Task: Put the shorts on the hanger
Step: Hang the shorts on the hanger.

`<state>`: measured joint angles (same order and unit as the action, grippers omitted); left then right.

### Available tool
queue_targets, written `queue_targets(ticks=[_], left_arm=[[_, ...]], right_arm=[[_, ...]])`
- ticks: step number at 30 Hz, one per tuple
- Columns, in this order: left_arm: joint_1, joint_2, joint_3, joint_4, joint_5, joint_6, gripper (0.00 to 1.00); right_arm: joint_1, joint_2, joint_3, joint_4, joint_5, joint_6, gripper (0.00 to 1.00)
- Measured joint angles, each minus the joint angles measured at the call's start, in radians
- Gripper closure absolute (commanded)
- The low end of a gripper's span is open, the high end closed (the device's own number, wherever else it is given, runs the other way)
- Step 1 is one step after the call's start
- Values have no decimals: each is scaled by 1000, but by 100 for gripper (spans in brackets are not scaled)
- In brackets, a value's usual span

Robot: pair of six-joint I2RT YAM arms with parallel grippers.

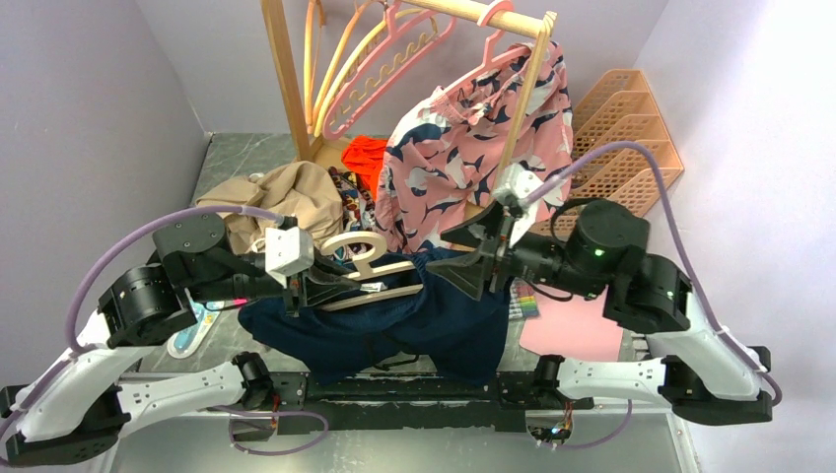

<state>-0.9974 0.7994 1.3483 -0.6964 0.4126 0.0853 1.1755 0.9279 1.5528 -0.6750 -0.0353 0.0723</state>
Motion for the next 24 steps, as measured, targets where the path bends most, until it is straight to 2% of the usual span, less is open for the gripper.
queue_targets(ticks=[7,11,15,17,18,22,24], left_arm=[[0,24,3,-16,-8,0,93],[0,21,3,-19,-9,0,93],[0,23,3,-26,-9,0,93],[0,24,3,-34,-9,0,93],[0,24,3,-35,-9,0,93],[0,24,3,-36,-9,0,93],[0,24,3,-36,-10,0,93]], right_arm=[[0,47,-18,-13,-11,-6,50],[0,44,-26,-14,-29,-6,63],[0,44,-35,-12,-37,-6,80],[0,44,-40,-12,-39,-6,83],[0,44,-41,-13,-38,-6,81],[0,42,-41,-11,-40,-2,54],[0,39,-42,-10,-45,2,50]])
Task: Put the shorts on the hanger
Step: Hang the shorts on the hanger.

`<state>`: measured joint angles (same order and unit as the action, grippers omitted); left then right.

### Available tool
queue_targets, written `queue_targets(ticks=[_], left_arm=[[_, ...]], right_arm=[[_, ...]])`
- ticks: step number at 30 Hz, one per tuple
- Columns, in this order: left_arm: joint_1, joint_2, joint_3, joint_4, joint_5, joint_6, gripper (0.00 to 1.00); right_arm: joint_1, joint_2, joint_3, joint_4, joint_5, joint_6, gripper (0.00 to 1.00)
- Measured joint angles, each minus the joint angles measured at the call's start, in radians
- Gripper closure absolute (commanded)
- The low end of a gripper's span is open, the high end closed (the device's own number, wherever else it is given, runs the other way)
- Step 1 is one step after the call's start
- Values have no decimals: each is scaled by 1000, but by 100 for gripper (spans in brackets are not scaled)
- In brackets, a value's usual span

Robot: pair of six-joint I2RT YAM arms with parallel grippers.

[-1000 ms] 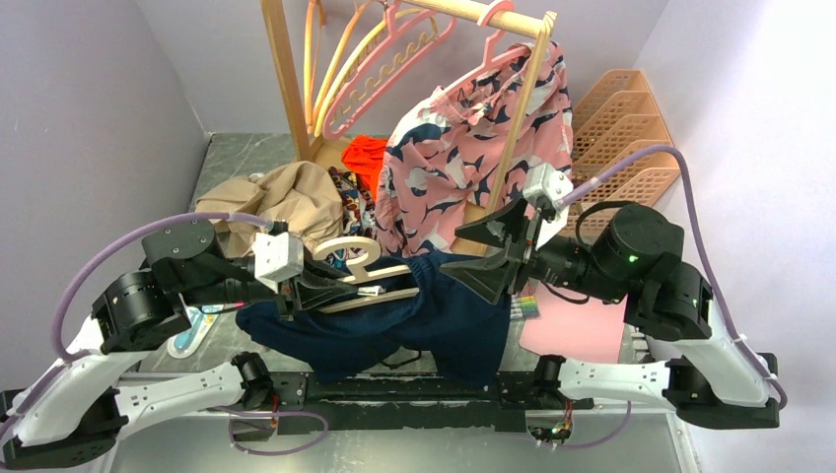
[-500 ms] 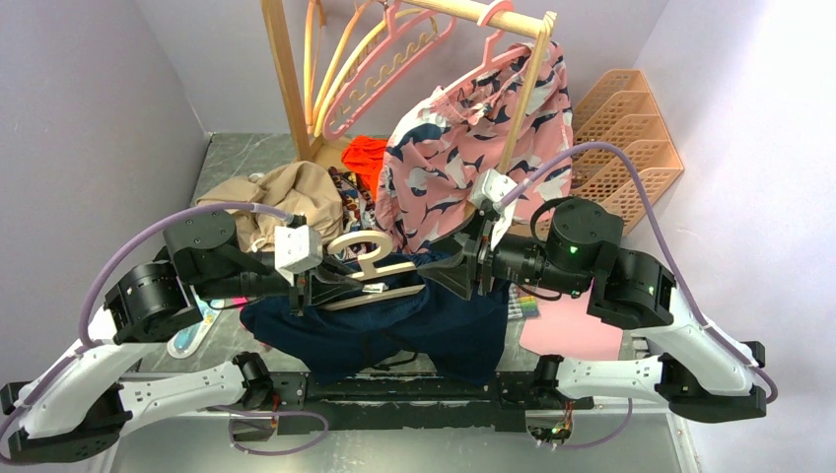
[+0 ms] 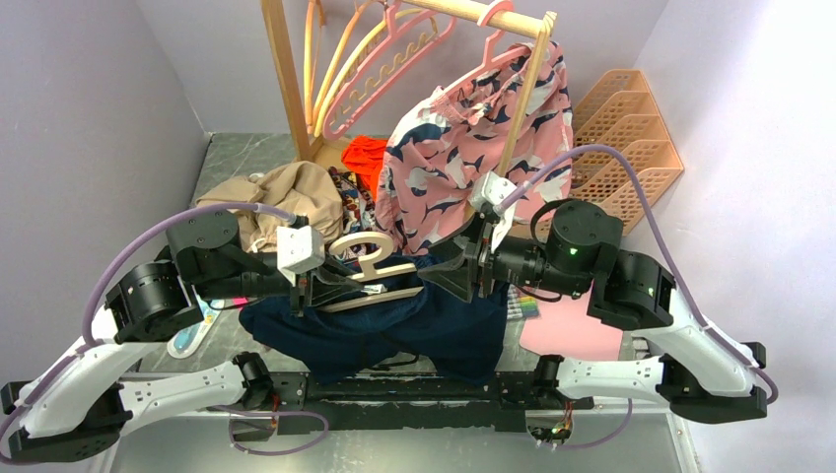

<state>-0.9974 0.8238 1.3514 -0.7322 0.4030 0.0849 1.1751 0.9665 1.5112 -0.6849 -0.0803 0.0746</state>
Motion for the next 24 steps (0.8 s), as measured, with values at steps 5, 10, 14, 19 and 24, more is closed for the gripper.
queue_targets(ticks=[5,10,14,19,24], left_arm=[[0,0,0,1,-1,-2,93],[0,0,0,-3,-1,-3,93],[0,0,0,-6,-1,-3,93],[0,0,0,-9,-1,-4,93],[0,0,0,-8,2,-6,93]], right_arm=[[0,-4,0,-3,1,-1,54],[0,13,0,-10,7,-3,68],[0,14,-1,-13,10,-5,85],[0,5,-8,-8,14,-5,100],[0,-2,-18,9,32,-1,100]])
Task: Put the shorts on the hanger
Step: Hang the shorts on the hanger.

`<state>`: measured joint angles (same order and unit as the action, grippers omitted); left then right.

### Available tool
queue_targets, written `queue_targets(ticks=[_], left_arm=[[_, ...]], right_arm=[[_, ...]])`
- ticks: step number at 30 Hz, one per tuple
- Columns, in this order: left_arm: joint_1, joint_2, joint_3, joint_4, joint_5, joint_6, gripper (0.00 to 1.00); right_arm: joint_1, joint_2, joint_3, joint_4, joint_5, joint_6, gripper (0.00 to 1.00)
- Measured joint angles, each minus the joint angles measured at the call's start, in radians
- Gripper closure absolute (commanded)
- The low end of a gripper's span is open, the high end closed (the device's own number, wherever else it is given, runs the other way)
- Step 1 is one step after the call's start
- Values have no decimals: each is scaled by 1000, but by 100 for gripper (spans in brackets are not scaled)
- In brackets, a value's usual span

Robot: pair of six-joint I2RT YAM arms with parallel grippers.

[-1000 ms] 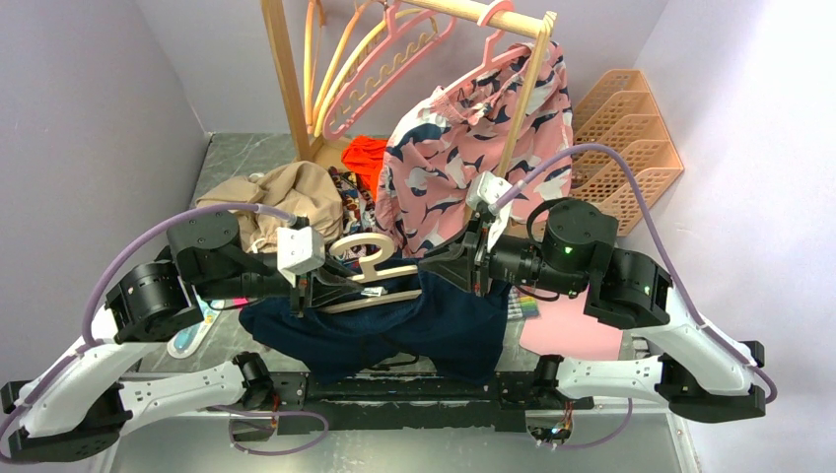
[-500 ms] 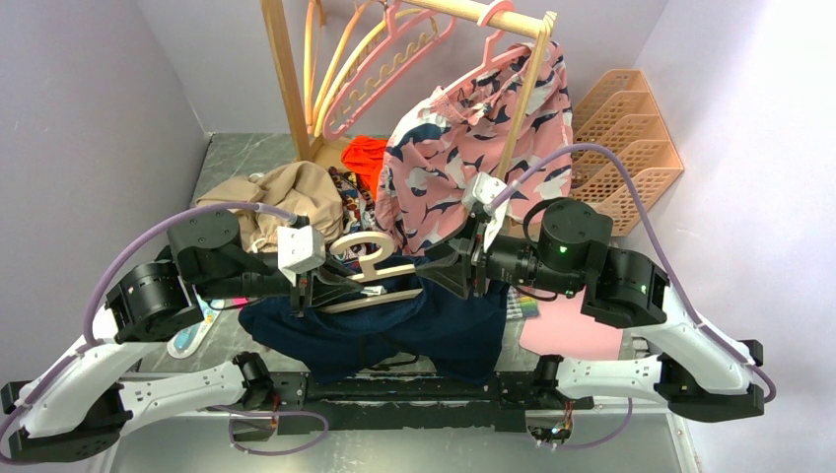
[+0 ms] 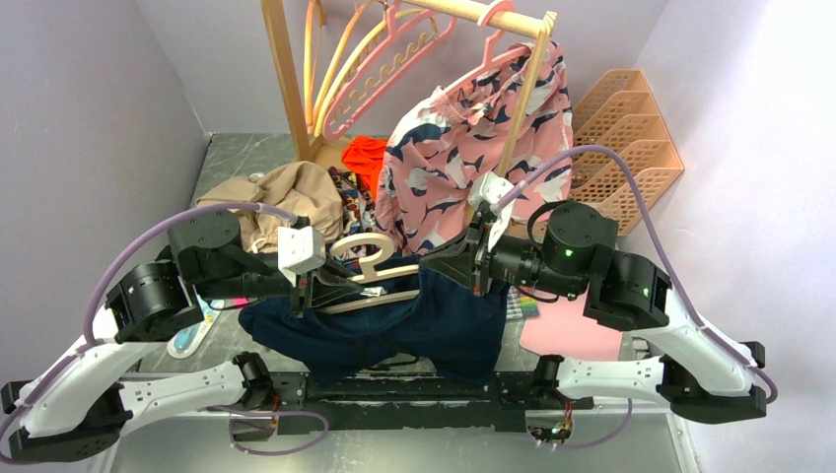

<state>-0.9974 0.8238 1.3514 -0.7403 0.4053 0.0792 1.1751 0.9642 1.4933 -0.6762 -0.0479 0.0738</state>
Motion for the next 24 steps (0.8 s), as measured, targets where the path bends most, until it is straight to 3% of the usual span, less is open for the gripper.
queue_targets(ticks=[10,16,17,19,21,22,24], left_arm=[[0,56,35,-5,74,3,93],[0,61,68,6,98,5,93],[0,58,74,6,101,7,93],[0,55,93,3,108,9,93],[0,56,126,-6,112,12,93],[0,57,145,-21,113,15,93],[0,60,182,-59,116,22,93]], right_arm=[[0,-55,19,89,156,32,100],[0,-15,92,93,160,47,100],[0,2,100,84,159,51,91],[0,42,111,55,167,61,59],[0,80,131,13,179,70,36],[0,101,147,-2,185,72,27],[-1,125,197,-30,185,69,23]])
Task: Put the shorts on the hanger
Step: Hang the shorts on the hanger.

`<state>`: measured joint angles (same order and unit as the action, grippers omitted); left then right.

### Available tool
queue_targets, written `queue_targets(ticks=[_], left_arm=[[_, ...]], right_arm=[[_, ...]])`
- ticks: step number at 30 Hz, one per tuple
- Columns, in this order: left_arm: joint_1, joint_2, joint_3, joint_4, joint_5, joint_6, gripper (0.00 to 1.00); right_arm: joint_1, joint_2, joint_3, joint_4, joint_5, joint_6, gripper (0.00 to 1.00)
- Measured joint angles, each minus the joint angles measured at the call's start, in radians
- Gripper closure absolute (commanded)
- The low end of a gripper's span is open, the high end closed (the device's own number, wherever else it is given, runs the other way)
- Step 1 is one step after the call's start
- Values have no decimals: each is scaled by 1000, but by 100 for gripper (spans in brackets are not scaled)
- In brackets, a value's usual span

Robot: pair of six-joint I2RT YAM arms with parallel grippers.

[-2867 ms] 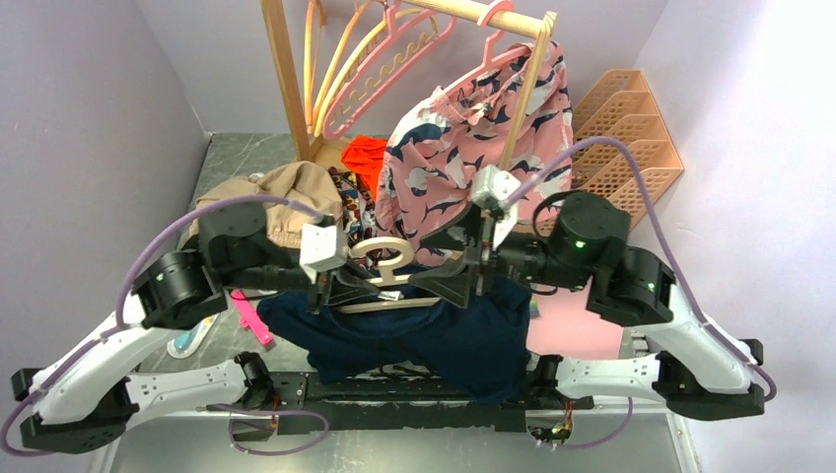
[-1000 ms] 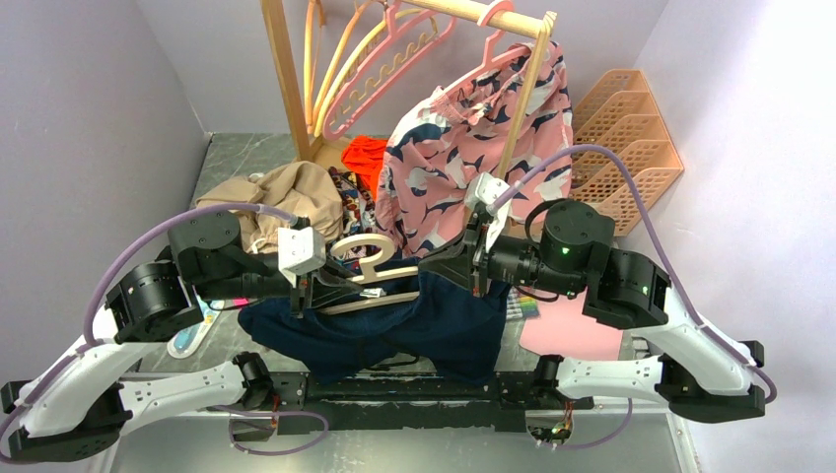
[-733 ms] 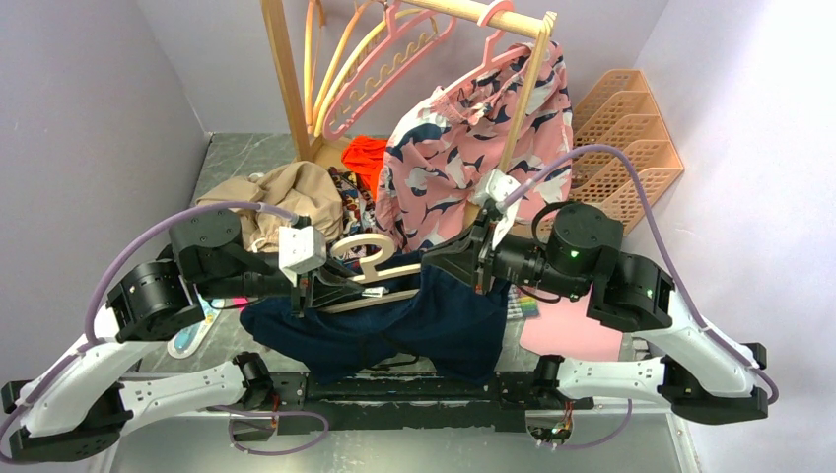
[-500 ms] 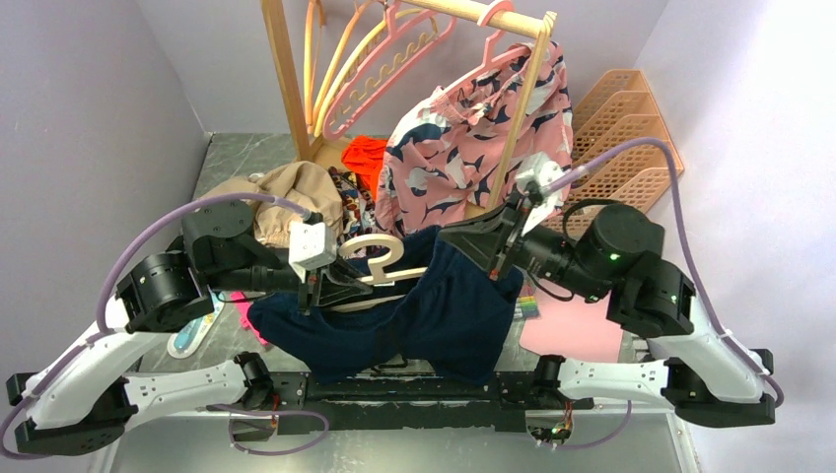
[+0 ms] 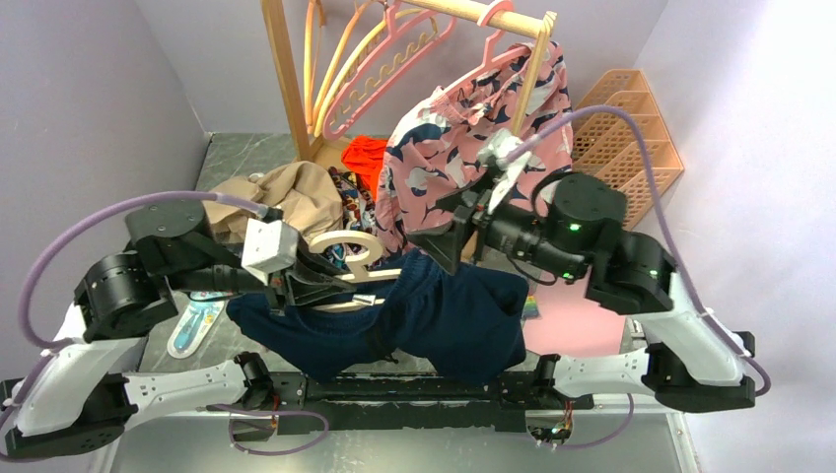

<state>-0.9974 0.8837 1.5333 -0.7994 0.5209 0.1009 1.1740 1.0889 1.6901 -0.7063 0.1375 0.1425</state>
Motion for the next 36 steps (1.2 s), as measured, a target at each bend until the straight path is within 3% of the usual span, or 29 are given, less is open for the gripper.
queue_targets(ticks=[6,11,17,19,22,24,31,36], left_arm=[[0,-6,81,-6,-15,21,93],[0,-34,81,-14,-53,27,93],[0,-19,78,-15,-107,34,93],[0,-8,76,-30,-121,36,93],[0,13,73,-47,-135,39,93],[-2,31,68,-36,-134,39,93],[-1,93,10,-8,-127,38,93],[-1,131,-2,-2,-111,37,93]], right_arm=[[1,-60,154,-27,-71,-40,23],[0,-181,132,-39,-132,-47,31],[0,-206,-3,-84,-145,-44,64],[0,-198,-27,-109,-118,-48,62],[0,-199,-39,-147,-95,-52,41],[0,-203,-34,-148,-92,-58,36],[0,-174,36,-67,-164,-86,35],[0,-104,-3,-2,-212,-103,36]])
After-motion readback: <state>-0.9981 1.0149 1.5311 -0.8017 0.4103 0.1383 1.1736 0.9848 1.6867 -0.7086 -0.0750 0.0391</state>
